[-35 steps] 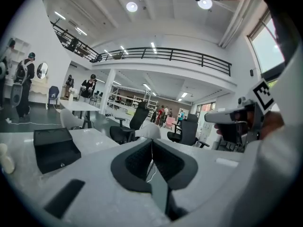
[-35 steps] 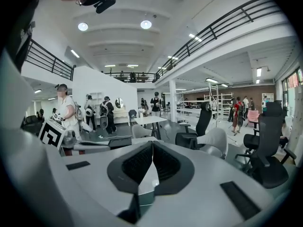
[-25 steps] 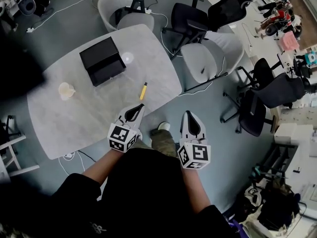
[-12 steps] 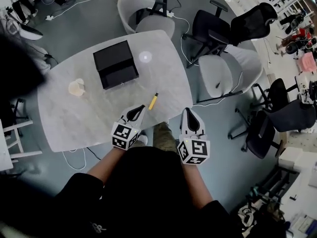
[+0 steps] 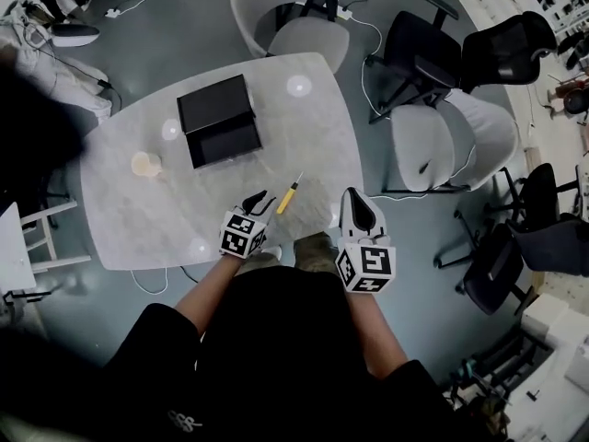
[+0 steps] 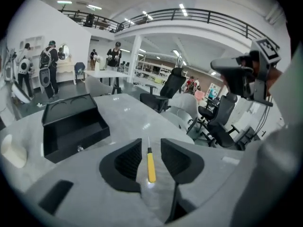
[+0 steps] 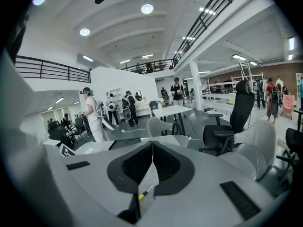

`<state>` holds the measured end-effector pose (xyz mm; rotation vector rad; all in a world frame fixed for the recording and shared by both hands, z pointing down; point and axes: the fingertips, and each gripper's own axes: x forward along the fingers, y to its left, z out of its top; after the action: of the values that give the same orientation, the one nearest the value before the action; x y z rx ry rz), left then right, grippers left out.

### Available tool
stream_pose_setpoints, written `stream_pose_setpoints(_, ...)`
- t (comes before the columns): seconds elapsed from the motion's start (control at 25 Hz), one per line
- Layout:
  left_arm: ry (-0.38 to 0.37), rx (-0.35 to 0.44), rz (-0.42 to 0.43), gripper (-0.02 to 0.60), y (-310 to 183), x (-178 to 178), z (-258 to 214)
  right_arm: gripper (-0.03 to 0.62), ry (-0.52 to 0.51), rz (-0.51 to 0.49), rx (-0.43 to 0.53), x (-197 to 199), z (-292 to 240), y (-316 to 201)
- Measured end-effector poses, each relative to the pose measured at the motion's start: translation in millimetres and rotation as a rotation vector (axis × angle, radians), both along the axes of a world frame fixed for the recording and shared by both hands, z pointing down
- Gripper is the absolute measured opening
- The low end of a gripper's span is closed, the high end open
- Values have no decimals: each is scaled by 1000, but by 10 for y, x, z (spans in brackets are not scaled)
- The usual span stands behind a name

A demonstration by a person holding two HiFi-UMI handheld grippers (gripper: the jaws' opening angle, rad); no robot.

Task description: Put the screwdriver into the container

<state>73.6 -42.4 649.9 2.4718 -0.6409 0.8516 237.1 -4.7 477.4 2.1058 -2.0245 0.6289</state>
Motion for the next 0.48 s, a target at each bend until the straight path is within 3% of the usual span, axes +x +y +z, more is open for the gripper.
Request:
stream_pose_setpoints(0.04, -28, -21, 12, 143, 29, 33, 128, 12, -12, -11, -15, 25, 79, -21)
stream_pose_setpoints(0.24, -152, -111, 48, 176, 141, 177, 743, 12, -64, -93, -89, 60, 430, -146)
stream_pose_setpoints(0.48, -303, -79, 178, 186, 163, 304, 1285, 12, -78, -193, -108, 125, 548, -356)
